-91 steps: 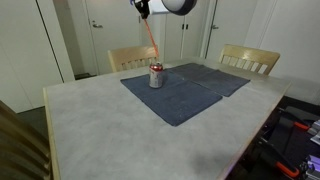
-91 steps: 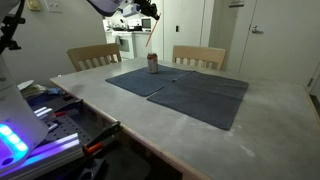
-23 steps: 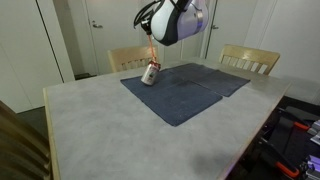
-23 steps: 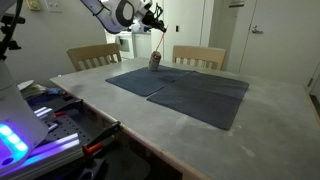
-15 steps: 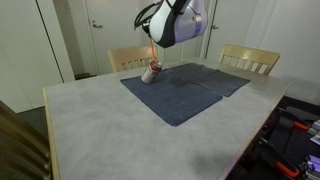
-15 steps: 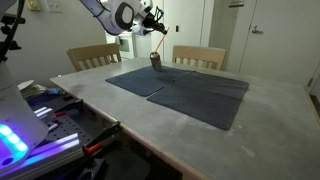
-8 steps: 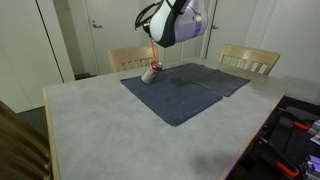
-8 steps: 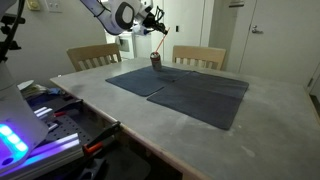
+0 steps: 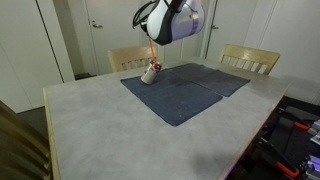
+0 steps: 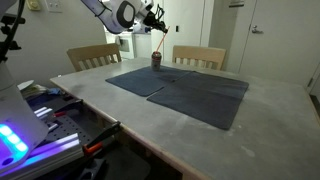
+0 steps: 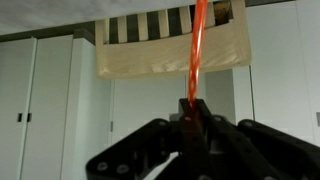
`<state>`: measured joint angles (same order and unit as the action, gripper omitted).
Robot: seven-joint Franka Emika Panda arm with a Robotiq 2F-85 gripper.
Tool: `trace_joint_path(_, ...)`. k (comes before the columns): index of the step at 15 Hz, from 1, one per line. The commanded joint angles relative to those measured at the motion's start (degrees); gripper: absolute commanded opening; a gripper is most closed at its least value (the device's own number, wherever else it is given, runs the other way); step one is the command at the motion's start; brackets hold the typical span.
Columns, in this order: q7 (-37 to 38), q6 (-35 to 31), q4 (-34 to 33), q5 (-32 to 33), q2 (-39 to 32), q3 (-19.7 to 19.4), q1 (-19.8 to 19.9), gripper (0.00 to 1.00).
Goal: Put the straw inside the can
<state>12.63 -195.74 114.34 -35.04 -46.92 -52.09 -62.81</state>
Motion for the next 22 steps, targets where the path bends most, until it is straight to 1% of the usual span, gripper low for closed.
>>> trace_joint_path(1, -0.64, 2.27, -3.68, 0.34, -3.03, -1.51, -0.39, 0.02)
trace_joint_path(8, 0.63, 3.88, -6.01, -1.1, -6.15, -2.07, -2.33, 0.02)
trace_joint_path(12, 1.57, 4.3, -6.11, -1.7, -8.11, -3.2, -3.58, 0.02)
trace_joint_path(17, 3.65, 3.57, -6.91, -1.83, -10.29, -4.03, -3.87, 0.02)
trace_joint_path(22, 4.6, 3.86, -7.96, -1.12, -11.19, -3.96, -3.94, 0.02)
